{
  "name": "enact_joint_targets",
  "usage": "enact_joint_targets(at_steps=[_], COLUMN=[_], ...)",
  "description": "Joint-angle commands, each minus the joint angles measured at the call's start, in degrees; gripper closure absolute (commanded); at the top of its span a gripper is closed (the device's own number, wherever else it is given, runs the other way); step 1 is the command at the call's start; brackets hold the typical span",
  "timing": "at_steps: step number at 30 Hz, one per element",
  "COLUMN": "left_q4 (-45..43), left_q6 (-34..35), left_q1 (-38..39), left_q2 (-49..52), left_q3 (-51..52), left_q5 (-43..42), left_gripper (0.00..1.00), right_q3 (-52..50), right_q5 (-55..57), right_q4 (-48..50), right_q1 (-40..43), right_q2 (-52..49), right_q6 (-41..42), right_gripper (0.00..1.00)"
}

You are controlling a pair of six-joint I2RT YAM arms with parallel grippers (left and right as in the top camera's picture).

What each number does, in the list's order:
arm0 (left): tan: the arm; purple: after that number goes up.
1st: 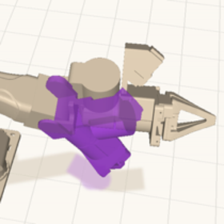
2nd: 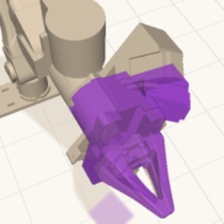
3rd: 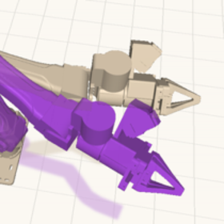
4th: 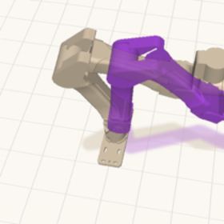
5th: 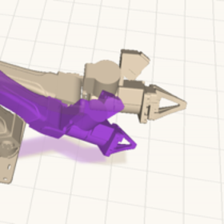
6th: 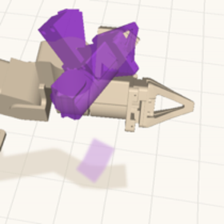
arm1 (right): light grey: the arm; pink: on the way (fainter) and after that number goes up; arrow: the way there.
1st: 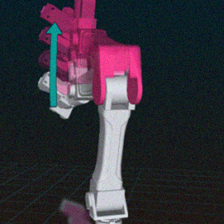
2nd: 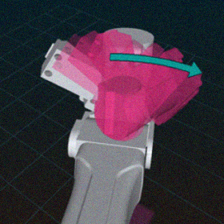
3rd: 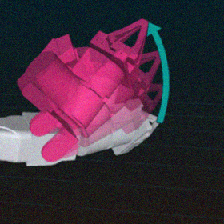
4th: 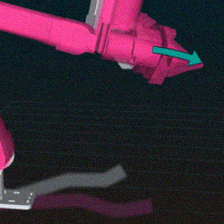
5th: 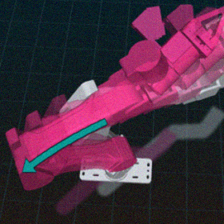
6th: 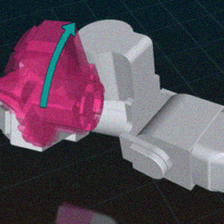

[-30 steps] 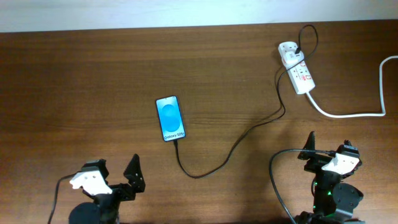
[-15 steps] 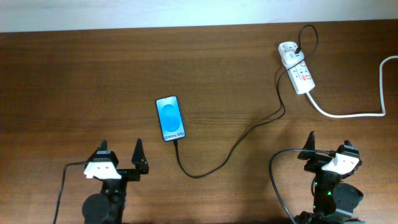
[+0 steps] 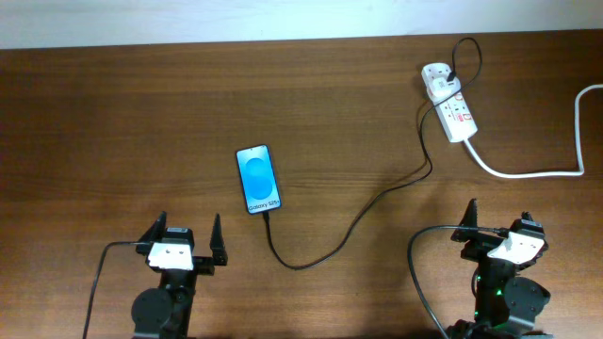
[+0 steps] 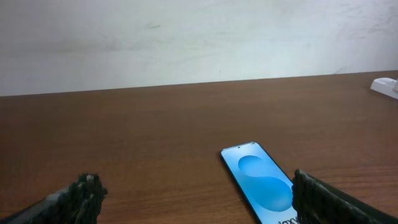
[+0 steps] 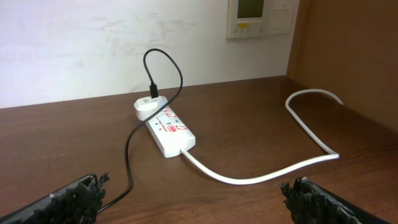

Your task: Plug charger to phone and switch on socket

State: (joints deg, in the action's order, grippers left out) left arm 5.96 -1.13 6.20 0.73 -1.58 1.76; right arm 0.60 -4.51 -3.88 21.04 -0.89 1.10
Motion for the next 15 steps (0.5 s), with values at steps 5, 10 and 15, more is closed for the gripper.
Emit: enact_joint_targets(at_steps=[5, 10, 15], left_q4=[-0.5, -0.5, -0.5], left_q6=[-1.3, -1.3, -1.3], left_q1=[-0.4, -2.0, -3.5], left_q2=[-0.5, -0.5, -0.5], left_q3=[0.7, 0.7, 0.7], left_q5=[-0.7, -0.7, -0.7], left_gripper=[0.01, 0.0, 0.01], right_q3=[-0.3, -0.3, -0.3], right_q5=[0.3, 0.3, 0.3], right_q4=[-0.3, -0.3, -0.3], right_q1=[0.5, 0.5, 0.5], right_q2=[0.6, 0.6, 0.6], right_q6=[0.0, 0.0, 0.0], right_gripper=[0.02, 0.02, 0.02])
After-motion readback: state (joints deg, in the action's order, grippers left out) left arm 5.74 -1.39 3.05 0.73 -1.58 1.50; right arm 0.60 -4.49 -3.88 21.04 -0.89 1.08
